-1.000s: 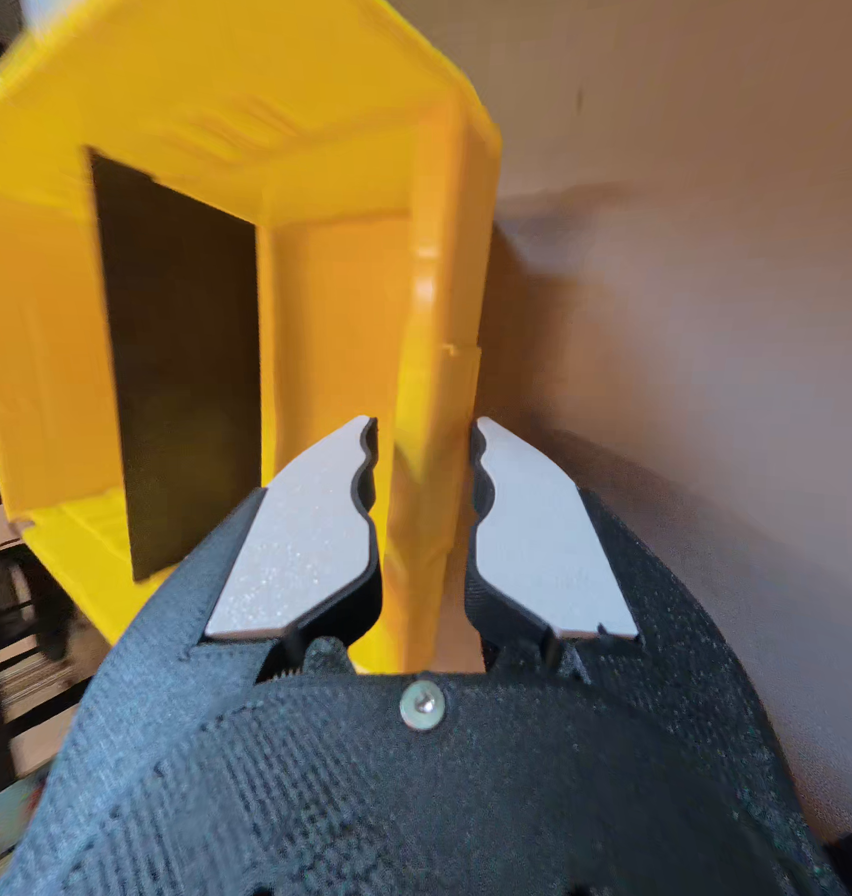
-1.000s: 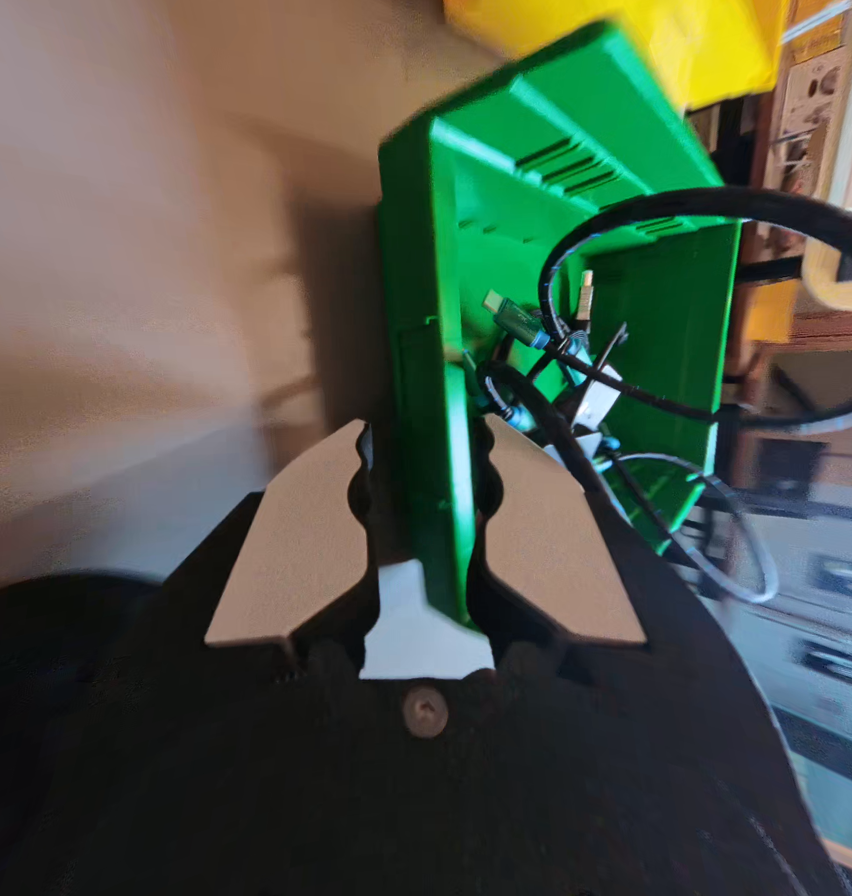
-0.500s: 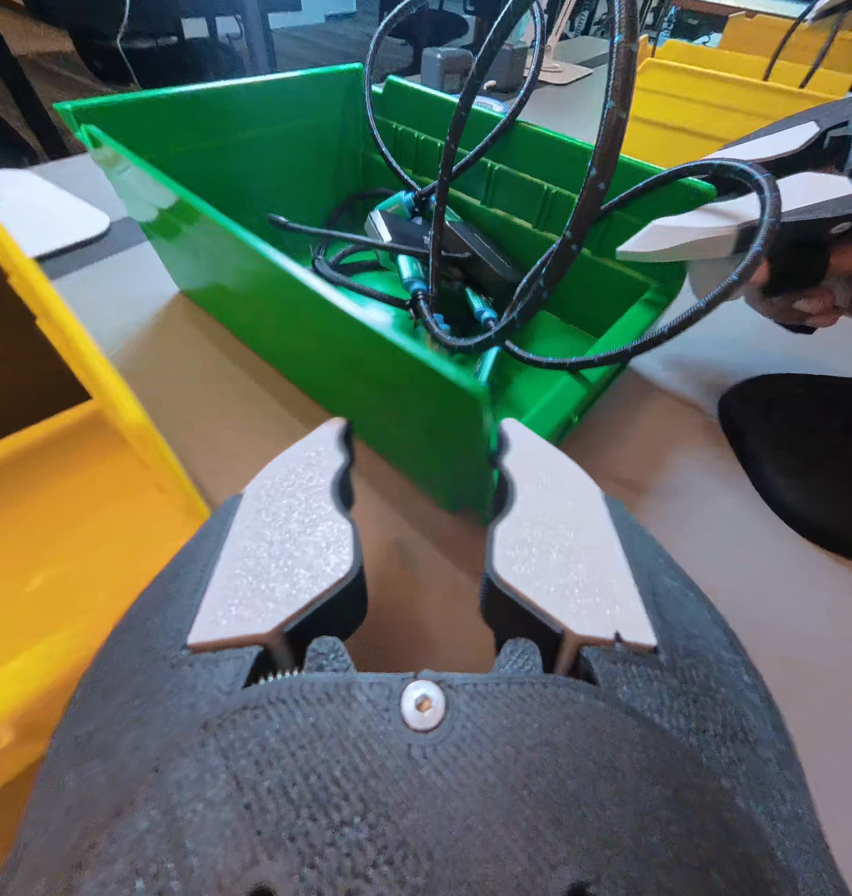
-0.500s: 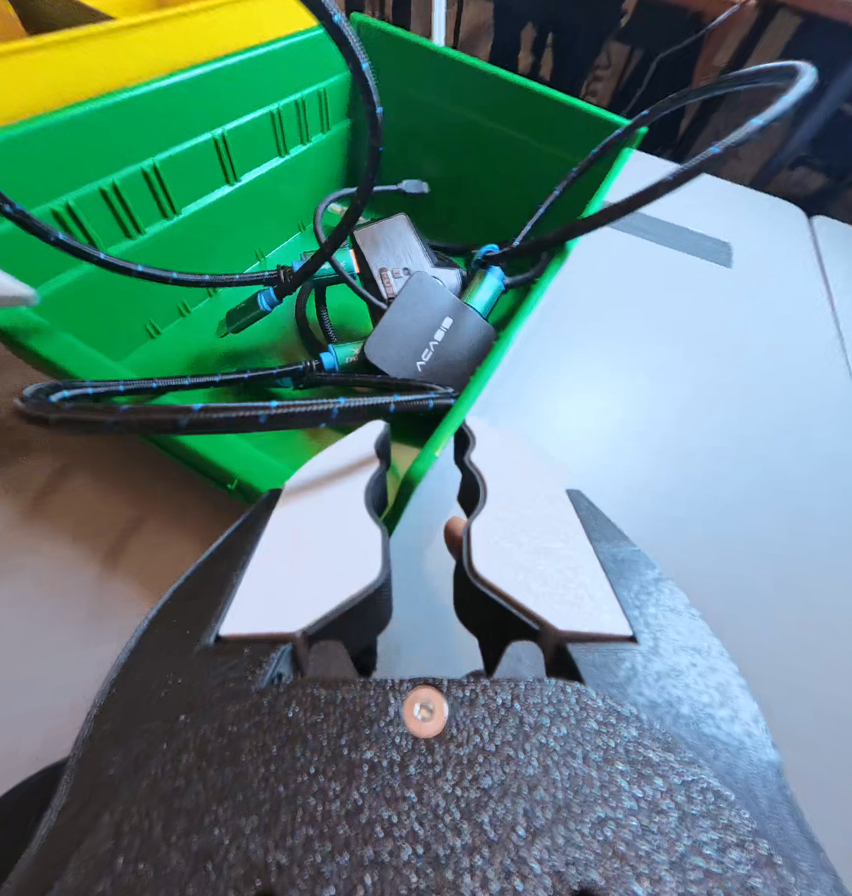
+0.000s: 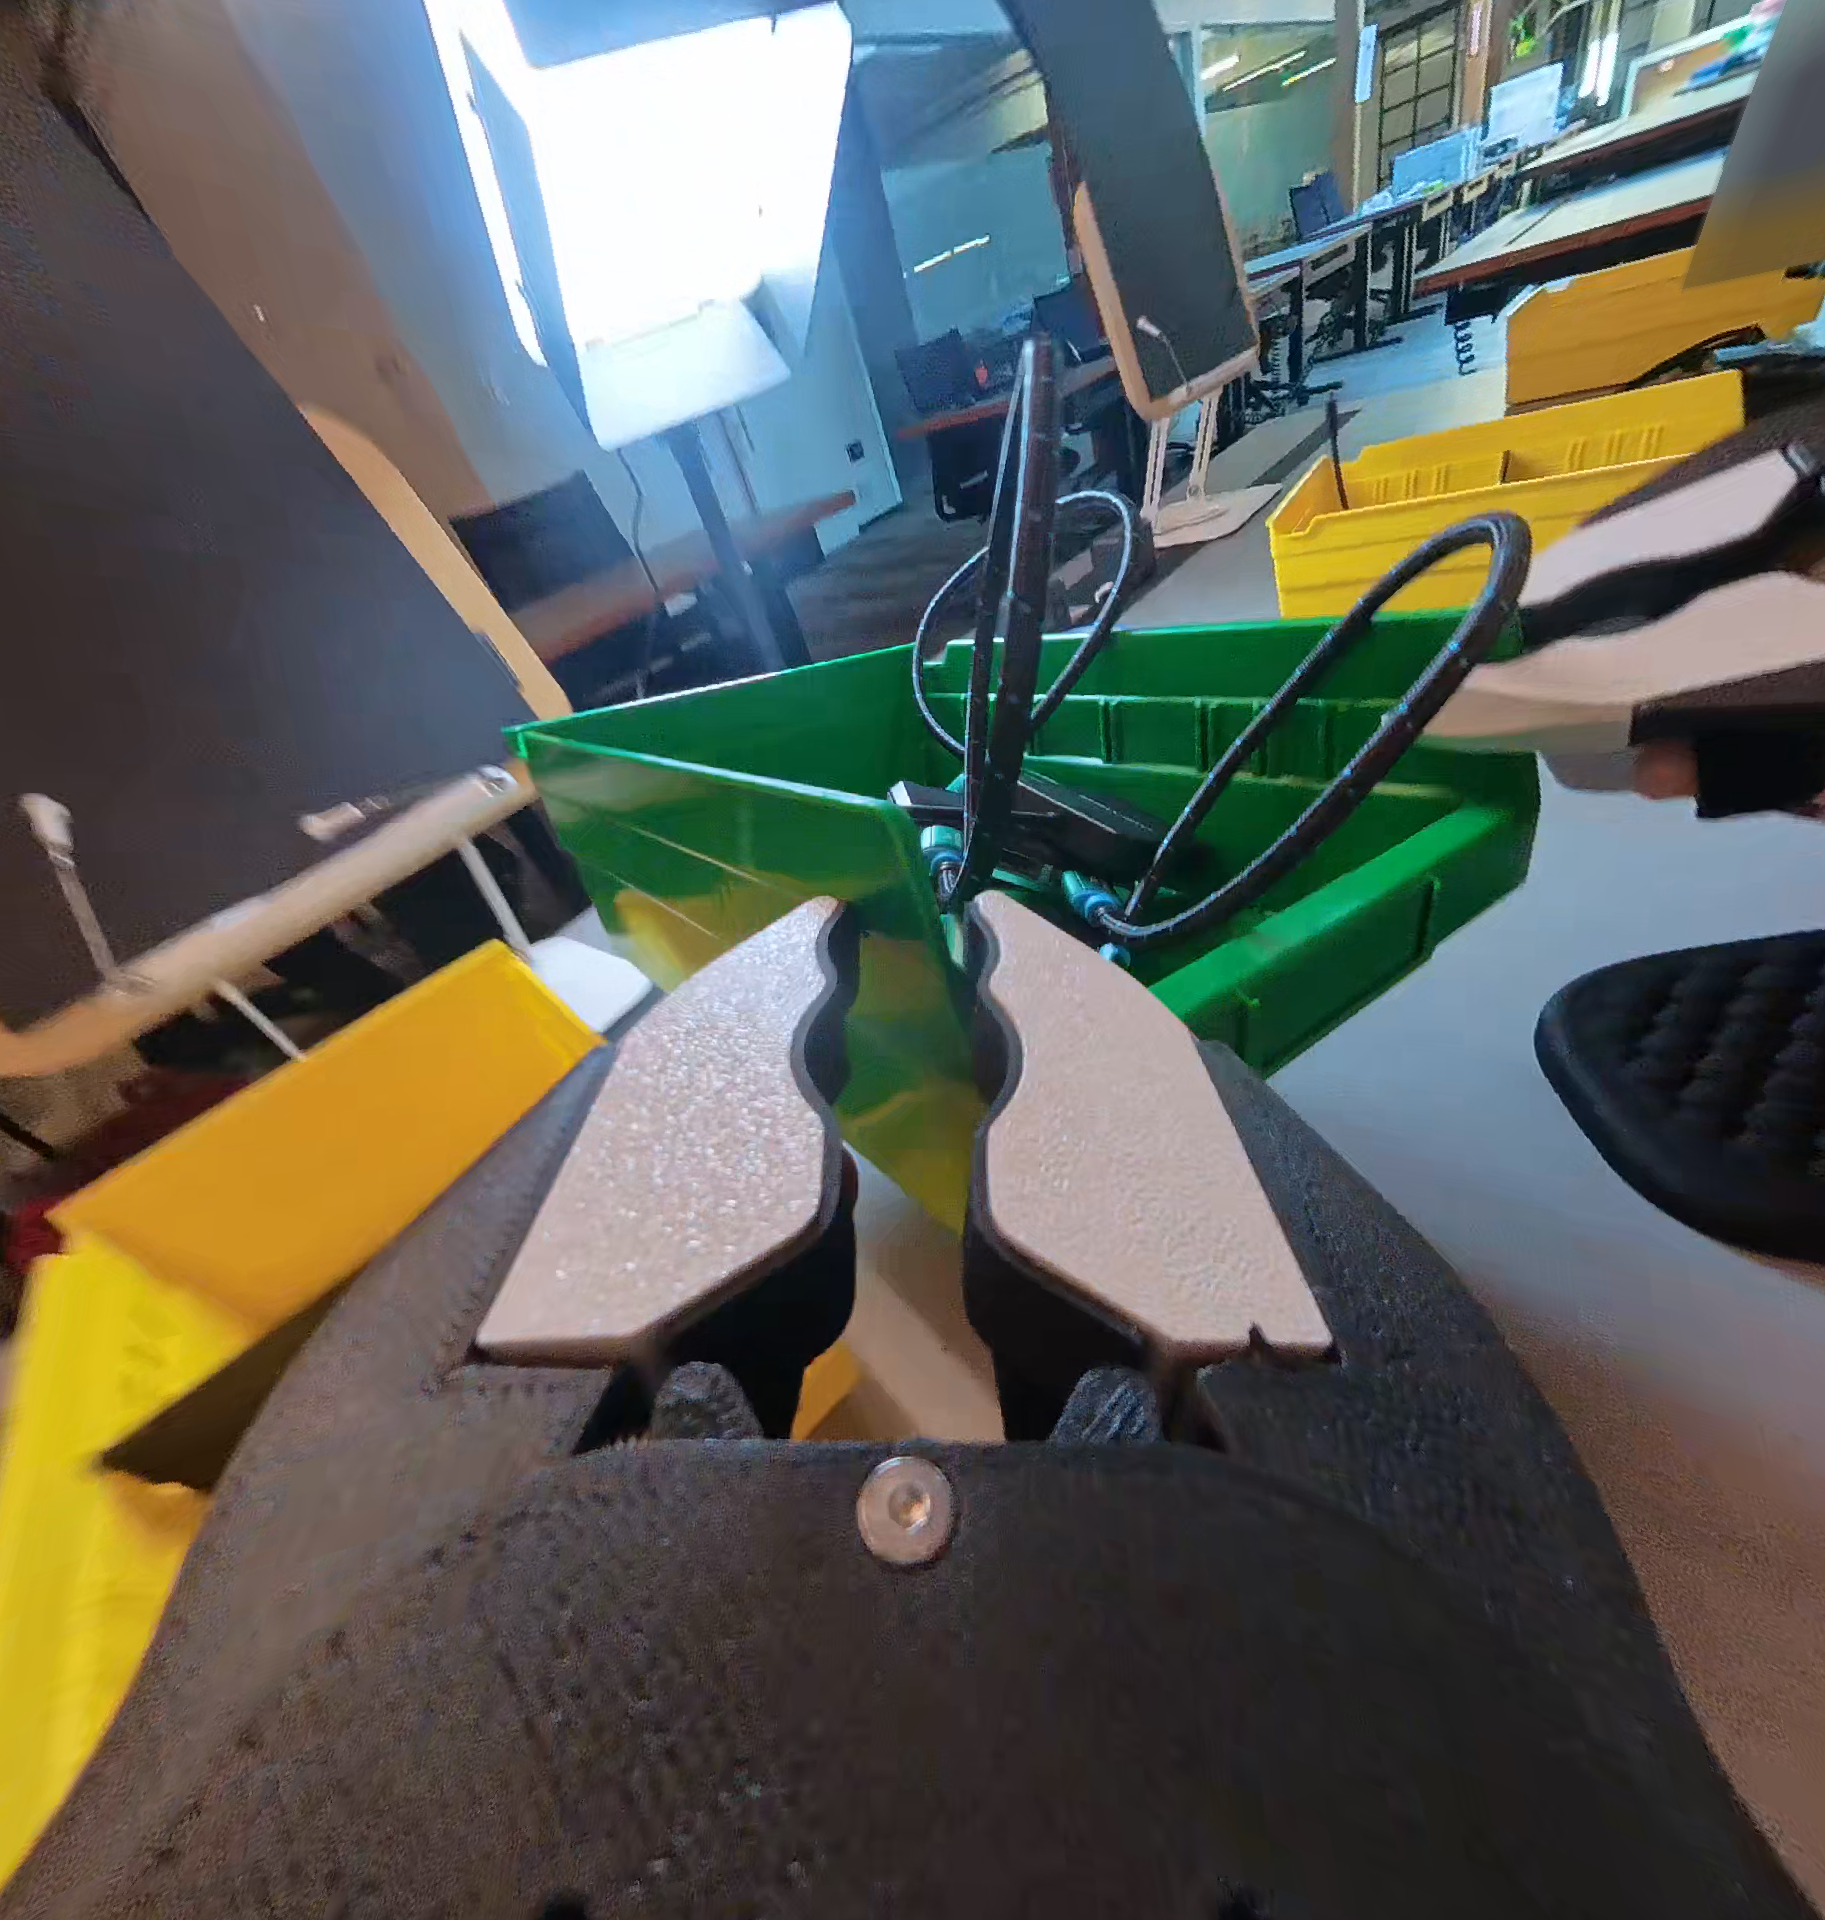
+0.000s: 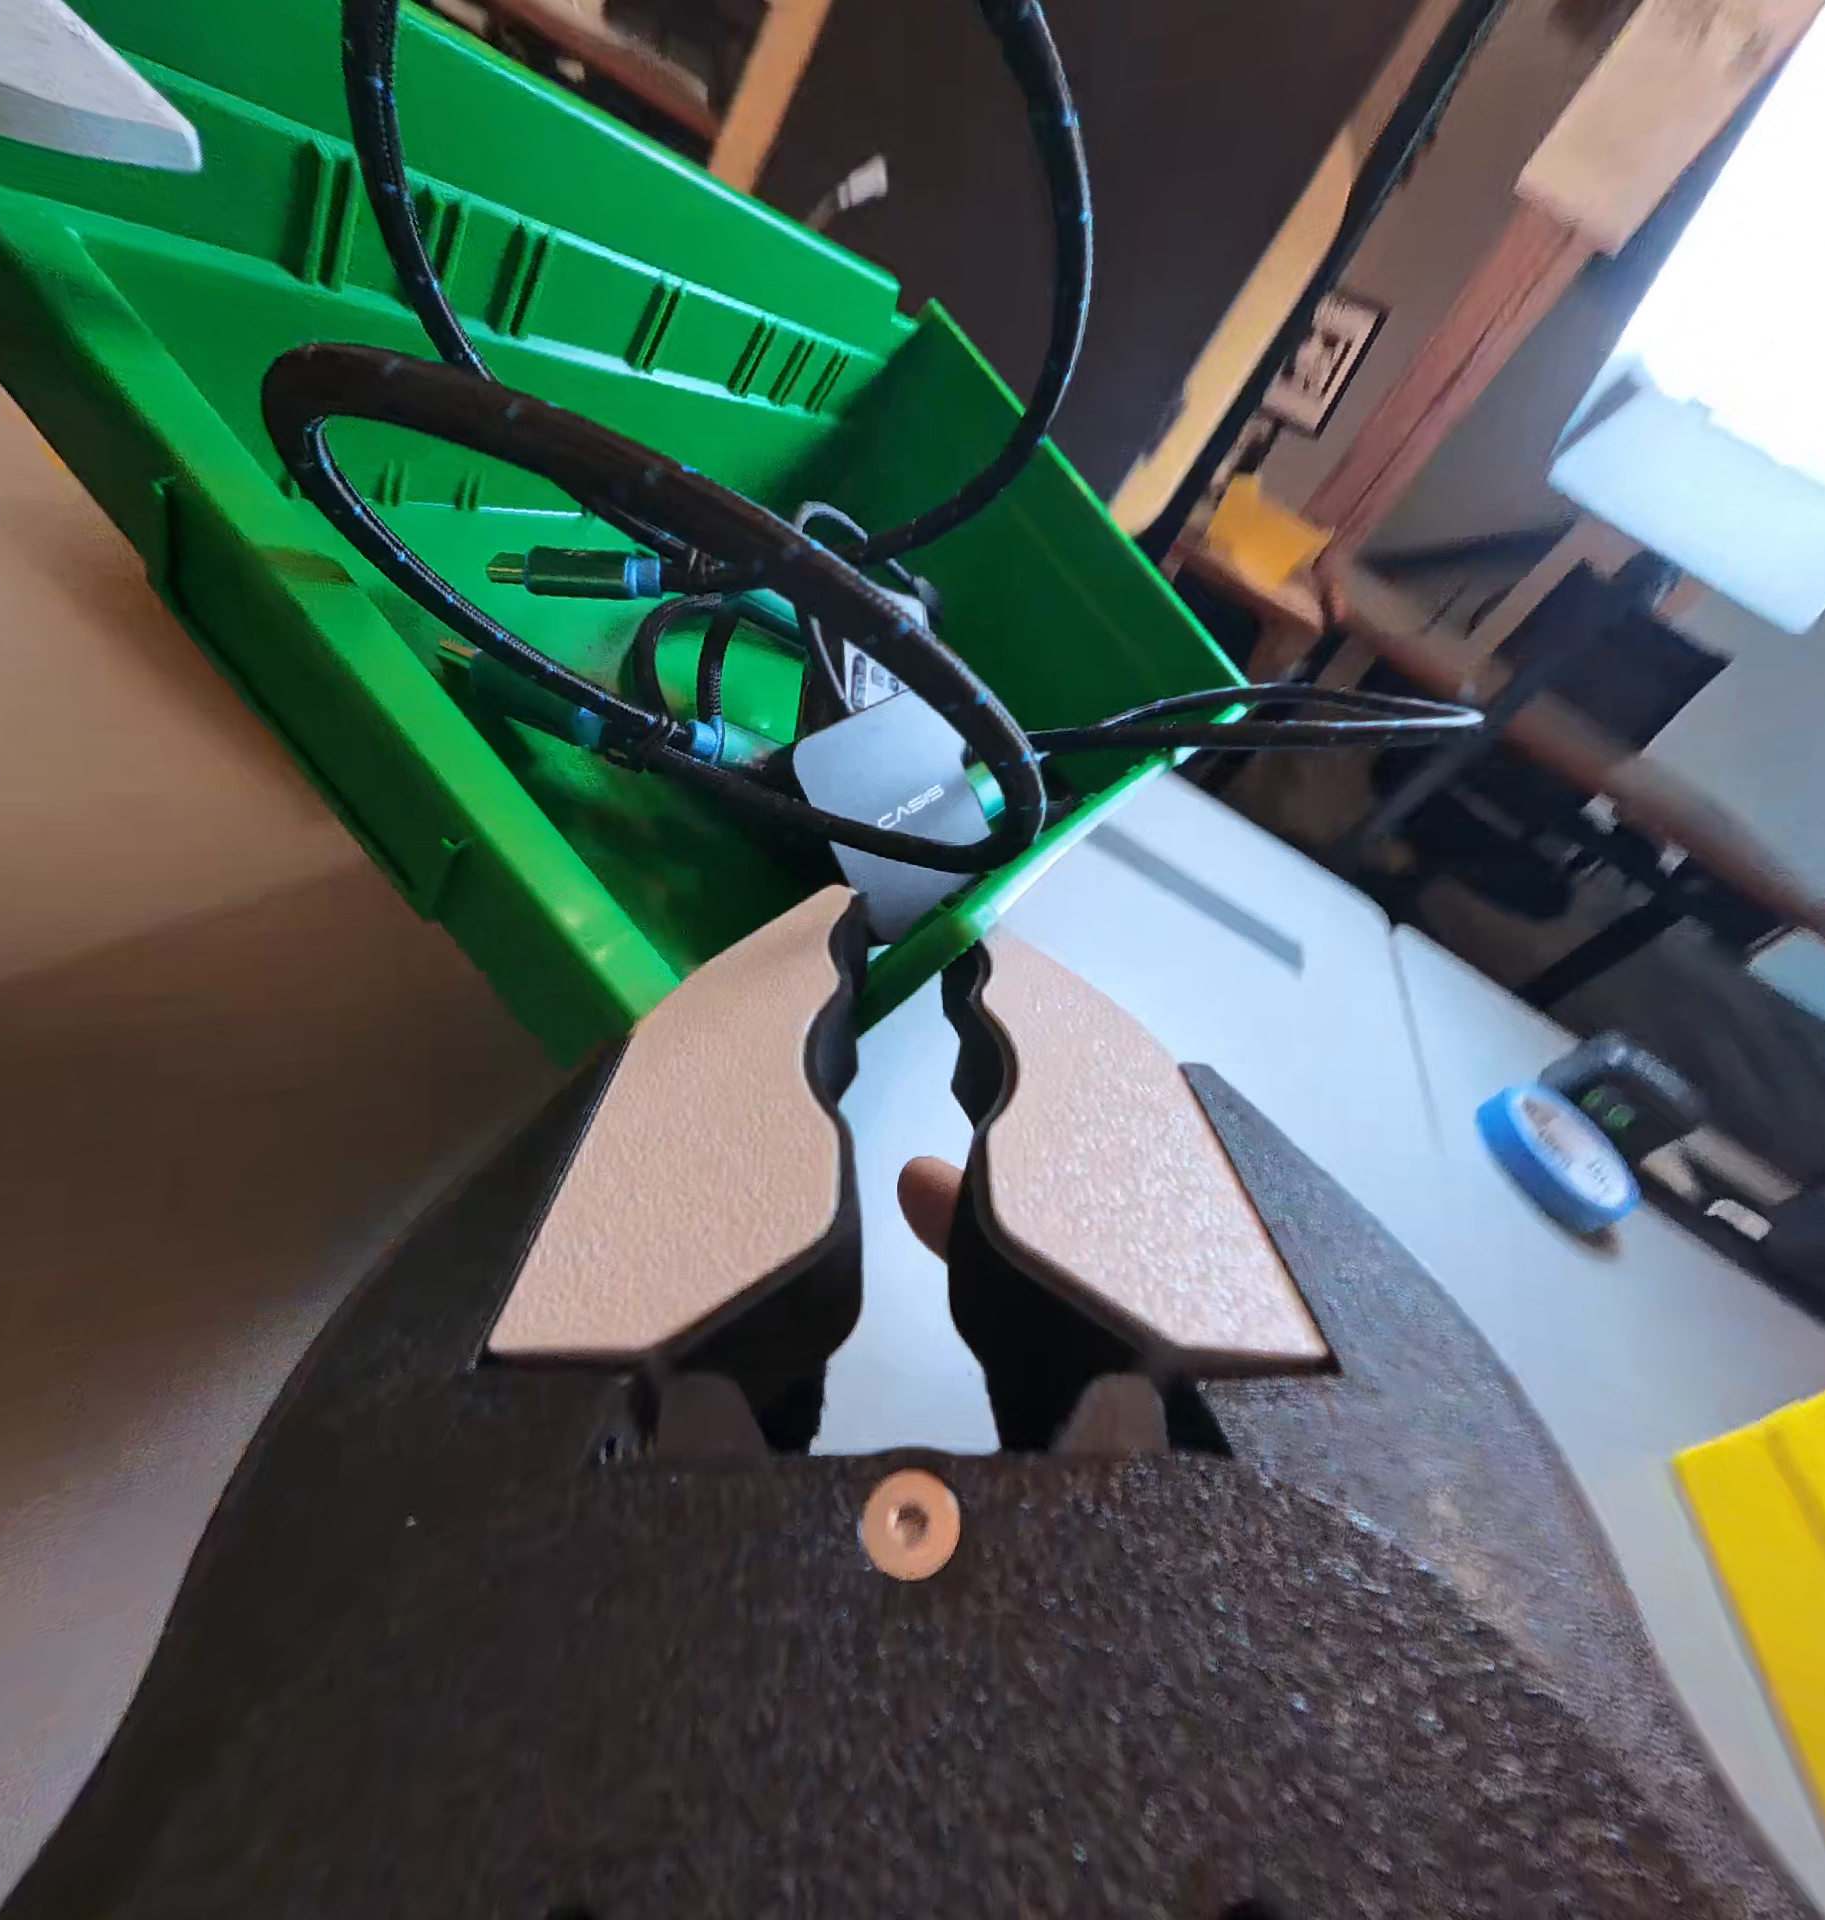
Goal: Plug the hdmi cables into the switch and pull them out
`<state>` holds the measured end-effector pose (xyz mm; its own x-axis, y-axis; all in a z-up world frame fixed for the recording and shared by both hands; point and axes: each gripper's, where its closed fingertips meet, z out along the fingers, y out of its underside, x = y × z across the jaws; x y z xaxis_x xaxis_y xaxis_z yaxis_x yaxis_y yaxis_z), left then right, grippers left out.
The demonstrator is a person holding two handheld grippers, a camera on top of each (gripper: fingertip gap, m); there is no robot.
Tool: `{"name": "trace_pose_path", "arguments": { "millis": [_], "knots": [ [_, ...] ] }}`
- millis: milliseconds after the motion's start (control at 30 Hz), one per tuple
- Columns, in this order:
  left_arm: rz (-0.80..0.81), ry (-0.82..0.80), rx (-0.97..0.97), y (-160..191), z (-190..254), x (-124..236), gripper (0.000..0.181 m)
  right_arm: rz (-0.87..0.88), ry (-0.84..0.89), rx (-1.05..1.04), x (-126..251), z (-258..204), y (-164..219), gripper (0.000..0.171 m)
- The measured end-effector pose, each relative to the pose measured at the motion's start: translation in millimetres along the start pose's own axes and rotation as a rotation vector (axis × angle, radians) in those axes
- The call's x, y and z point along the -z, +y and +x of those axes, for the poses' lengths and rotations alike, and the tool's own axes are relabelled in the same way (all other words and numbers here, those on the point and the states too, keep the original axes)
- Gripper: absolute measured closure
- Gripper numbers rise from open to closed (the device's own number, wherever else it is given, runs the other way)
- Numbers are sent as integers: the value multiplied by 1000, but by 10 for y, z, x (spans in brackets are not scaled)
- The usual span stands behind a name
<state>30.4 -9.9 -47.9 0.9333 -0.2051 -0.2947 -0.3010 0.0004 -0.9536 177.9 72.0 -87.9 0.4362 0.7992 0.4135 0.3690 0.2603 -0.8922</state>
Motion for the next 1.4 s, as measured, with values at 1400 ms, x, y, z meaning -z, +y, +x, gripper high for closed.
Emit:
{"name": "trace_pose_path", "arguments": {
  "millis": [1400],
  "knots": [
    [-217, -441, 251, 1770, -1701, 2157, 161, -218, -632, 219, -1958, -2447, -529, 147]
  ]
}}
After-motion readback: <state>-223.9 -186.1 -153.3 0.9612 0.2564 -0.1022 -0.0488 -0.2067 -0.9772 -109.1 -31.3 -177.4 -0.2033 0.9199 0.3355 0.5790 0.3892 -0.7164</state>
